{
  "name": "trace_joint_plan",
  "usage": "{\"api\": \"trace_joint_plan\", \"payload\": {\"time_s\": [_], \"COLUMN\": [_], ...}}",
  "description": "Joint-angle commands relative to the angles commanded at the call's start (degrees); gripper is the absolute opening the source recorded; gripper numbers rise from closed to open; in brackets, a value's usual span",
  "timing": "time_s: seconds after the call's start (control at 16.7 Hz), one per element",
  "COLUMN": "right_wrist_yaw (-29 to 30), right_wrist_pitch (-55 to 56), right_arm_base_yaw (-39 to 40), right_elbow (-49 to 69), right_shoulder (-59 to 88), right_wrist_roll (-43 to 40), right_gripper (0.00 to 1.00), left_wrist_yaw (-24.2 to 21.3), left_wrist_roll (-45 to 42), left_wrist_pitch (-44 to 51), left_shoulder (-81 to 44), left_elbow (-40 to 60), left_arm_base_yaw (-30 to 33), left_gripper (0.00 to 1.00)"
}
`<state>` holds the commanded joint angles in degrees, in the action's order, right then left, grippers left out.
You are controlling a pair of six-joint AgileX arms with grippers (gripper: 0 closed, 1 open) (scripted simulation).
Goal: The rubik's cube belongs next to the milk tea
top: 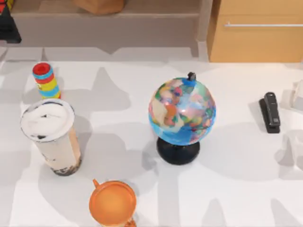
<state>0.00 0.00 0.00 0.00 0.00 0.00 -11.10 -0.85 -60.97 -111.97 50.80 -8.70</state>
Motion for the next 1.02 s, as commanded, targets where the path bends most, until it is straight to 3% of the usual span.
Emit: {"api": "trace_joint_plan", "payload": {"time_s": [0.42,0.72,1.02], "right_wrist_yaw": [0.0,0.0,0.0], "right_wrist_pitch": [0.0,0.0,0.0], "right_arm_base_yaw": [0.0,0.0,0.0], "right_elbow": [0.0,0.0,0.0], "right_shoulder": [0.0,0.0,0.0], "right_wrist_roll": [0.0,0.0,0.0], "right_gripper": [1.0,1.0,1.0], "left_wrist_yaw": [1.0,1.1,1.1], "left_wrist_roll": [0.1,0.1,0.1], "left_wrist_pitch": [4.7,5.3,5.3], "left_shoulder": [-7.5,-8.5,-8.5], "left_elbow": [12.3,13.9,13.9], "left_arm_base_yaw": [1.1,1.3,1.3], "left_gripper": [1.0,1.0,0.62]}}
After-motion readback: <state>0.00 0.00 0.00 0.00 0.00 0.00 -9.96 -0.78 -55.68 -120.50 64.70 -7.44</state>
